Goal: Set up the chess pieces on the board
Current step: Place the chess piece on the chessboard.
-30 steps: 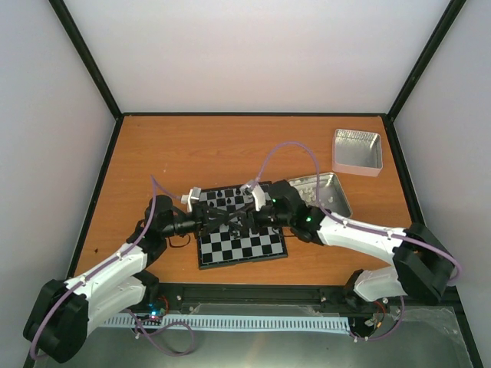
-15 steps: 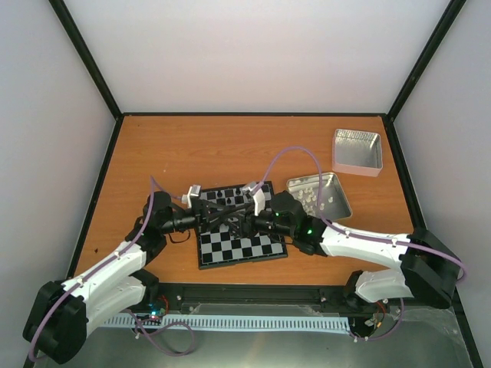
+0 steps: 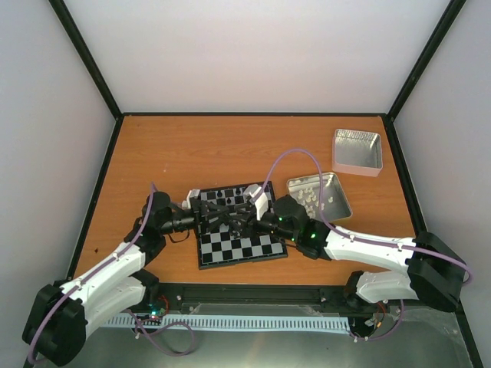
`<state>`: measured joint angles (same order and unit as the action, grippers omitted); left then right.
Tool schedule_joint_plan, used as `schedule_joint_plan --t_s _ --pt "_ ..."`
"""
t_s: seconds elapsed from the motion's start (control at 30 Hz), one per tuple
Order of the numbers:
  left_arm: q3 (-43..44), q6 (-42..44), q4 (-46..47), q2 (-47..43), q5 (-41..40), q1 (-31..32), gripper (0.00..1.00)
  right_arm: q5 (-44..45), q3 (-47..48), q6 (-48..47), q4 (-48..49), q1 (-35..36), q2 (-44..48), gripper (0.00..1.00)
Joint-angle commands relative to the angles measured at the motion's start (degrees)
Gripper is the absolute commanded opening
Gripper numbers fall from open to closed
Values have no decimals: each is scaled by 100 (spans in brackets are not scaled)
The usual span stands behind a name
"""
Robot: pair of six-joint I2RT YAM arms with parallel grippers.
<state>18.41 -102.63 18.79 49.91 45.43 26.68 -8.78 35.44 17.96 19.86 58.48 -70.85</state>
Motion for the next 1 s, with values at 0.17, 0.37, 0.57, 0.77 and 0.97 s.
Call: schedule_joint_plan --t_s 0.17,0.37,0.57,0.77,0.97 --pt "194 -439 -334 -108 -102 32 19 417 -45 -377 185 234 -32 32" --pt "161 -565 -264 -151 -183 31 19 378 -61 -318 191 265 -87 29" --pt "159 -586 -265 -166 -194 35 19 531 -64 -294 172 278 -113 27" --pt "134 -695 -147 -203 -249 31 20 497 -30 -258 130 280 -165 23" --pt "101 -738 -134 -237 -260 32 20 551 7 -247 135 278 -233 26"
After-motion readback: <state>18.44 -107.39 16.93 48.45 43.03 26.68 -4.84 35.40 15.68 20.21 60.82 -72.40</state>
